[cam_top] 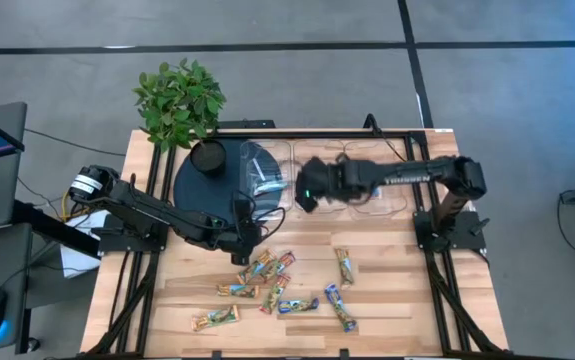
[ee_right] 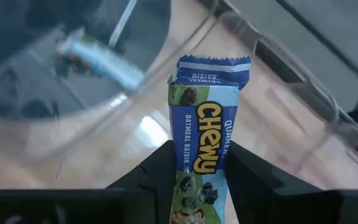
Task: Pick and place Granola Bars by type
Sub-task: Put the blue granola bar into the middle transparent bin, then put the yellow granola bar into the left transparent bin
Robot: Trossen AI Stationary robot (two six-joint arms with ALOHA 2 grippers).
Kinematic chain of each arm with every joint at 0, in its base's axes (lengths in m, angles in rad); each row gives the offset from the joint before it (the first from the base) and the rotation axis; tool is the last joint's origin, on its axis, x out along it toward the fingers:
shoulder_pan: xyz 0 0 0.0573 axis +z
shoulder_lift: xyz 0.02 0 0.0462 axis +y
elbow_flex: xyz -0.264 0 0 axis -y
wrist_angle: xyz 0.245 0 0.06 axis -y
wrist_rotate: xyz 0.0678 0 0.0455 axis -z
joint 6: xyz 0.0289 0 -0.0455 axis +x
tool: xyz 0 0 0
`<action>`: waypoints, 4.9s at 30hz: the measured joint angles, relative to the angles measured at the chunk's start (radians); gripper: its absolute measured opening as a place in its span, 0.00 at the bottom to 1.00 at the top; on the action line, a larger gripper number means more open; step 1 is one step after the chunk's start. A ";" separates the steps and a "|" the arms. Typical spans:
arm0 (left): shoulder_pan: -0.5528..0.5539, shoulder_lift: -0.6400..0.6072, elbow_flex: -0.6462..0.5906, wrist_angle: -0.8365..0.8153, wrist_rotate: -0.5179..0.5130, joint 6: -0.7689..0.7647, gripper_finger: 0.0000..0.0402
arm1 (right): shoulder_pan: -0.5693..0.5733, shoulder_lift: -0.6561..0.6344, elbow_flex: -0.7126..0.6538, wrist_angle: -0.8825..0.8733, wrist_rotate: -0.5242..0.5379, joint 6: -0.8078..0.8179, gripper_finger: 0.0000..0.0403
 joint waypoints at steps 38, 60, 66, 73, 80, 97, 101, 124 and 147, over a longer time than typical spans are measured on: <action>-0.049 0.000 -0.035 -0.167 -0.011 -0.216 0.44 | -0.324 0.311 0.000 0.168 -0.297 -0.059 0.33; -0.049 0.000 -0.035 -0.164 -0.039 -0.206 0.44 | -0.164 0.062 0.074 -0.004 -0.151 -0.140 0.49; -0.049 0.000 -0.035 -0.139 -0.026 -0.185 0.44 | -0.002 -0.125 0.075 -0.078 -0.059 -0.140 0.46; -0.049 0.000 -0.035 -0.019 0.081 -0.114 0.44 | 0.330 -0.212 0.075 -0.248 0.190 -0.093 0.45; -0.049 0.000 -0.035 0.063 0.193 -0.118 0.44 | 0.679 -0.160 0.074 -0.495 0.444 0.161 0.44; -0.109 0.000 -0.035 0.070 0.203 -0.314 0.44 | 1.059 0.079 -0.103 -0.576 0.654 0.510 0.39; -0.141 0.000 -0.035 0.125 0.200 -0.341 0.44 | 1.081 0.125 -0.119 -0.606 0.677 0.561 0.36; -0.220 0.209 -0.032 0.226 0.169 -0.387 0.44 | 1.089 0.138 -0.134 -0.595 0.810 0.545 0.28; -0.258 0.213 0.045 0.074 0.072 -0.540 0.44 | 1.075 0.138 -0.134 -0.540 0.800 0.563 0.28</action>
